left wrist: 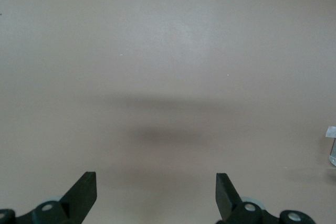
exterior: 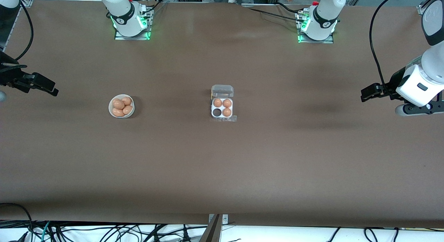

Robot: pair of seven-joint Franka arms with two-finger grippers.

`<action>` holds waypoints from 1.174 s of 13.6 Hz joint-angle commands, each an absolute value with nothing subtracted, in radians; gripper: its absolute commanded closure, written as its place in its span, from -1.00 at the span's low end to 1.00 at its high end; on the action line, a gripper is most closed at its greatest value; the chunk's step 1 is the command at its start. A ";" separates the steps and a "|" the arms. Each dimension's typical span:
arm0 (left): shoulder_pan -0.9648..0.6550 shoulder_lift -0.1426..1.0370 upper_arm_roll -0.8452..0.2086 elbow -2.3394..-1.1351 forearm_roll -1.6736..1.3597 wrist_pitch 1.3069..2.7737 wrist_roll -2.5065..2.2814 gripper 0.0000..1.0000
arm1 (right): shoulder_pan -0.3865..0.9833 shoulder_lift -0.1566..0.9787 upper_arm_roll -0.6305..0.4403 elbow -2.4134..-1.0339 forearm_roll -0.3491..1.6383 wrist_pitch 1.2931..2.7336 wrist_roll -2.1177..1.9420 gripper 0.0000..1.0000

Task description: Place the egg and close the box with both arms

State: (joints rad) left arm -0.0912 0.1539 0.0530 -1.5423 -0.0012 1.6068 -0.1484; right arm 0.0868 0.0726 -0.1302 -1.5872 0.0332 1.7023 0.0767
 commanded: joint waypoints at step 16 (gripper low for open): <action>-0.086 0.178 0.051 -1.509 0.017 1.598 -0.055 -1.00 | 0.087 0.058 -0.129 -1.600 0.023 1.700 0.086 -1.00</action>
